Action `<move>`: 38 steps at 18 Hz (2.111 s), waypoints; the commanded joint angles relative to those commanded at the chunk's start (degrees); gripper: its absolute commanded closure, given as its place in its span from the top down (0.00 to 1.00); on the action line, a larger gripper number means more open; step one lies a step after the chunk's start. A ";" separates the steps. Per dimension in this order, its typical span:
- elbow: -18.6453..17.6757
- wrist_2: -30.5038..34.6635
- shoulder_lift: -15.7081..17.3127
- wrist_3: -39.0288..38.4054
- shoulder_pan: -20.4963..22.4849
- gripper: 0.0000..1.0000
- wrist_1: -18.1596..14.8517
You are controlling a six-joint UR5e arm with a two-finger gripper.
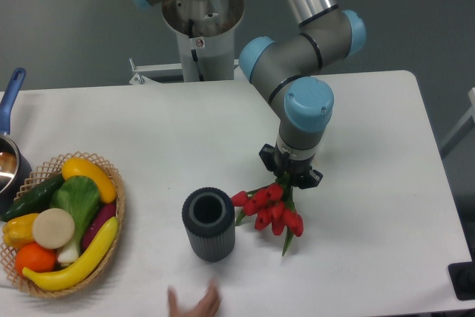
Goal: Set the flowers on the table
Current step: 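Open the gripper to release the tulips onto the table and lift away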
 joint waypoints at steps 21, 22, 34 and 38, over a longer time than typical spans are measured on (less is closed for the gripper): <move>0.53 0.09 3.69 4.38 5.36 1.00 4.49; 0.61 0.18 3.78 5.00 5.45 1.00 4.49; 0.44 0.18 3.87 5.27 5.62 1.00 4.49; 0.17 0.18 4.22 5.27 5.89 1.00 4.49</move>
